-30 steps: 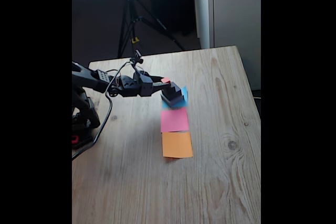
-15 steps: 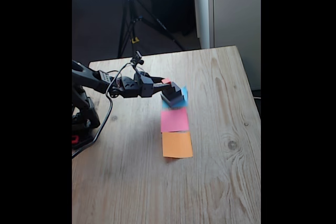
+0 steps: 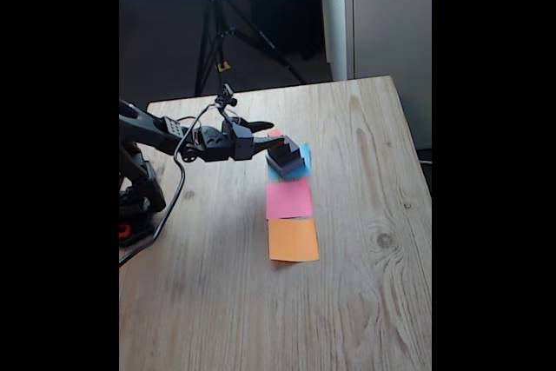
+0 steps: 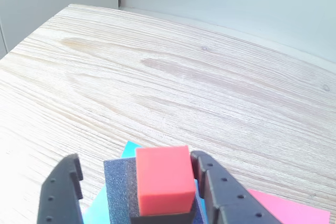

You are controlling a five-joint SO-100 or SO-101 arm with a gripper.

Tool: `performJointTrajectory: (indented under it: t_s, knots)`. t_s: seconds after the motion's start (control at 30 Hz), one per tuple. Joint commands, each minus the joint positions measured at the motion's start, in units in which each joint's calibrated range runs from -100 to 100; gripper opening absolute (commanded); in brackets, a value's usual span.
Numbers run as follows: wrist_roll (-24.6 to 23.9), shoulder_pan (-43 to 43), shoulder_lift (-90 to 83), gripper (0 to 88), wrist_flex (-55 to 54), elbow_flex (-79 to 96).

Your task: Tower of hanoi

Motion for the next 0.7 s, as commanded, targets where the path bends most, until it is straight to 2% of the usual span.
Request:
performJointTrajectory:
  t_s: [0.0, 0.1, 0.17, 0.23, 0.33, 0.37, 0.43, 0.5, 0.67]
  knots:
    - [-3.35, 0.83, -4.72, 26.5, 1.03, -1.75]
    - [-7.53, 0.91, -11.91, 26.1, 9.77, -2.94]
    - [-8.7, 0.91, -16.98, 24.4, 14.55, -3.12]
    - [-9.53, 1.16, -22.21, 16.6, 20.86, -4.12]
    - [-14.88, 2.08, -28.72, 3.4, 37.54, -11.84]
    - [-17.89, 2.25, -30.46, 2.2, 42.31, -14.84]
    - [-19.4, 2.5, -32.58, 0.3, 52.75, -21.57]
    - [-23.75, 3.08, -33.11, 0.3, 63.68, -30.84]
    - [-25.08, 4.84, -33.18, 0.3, 88.61, -51.03]
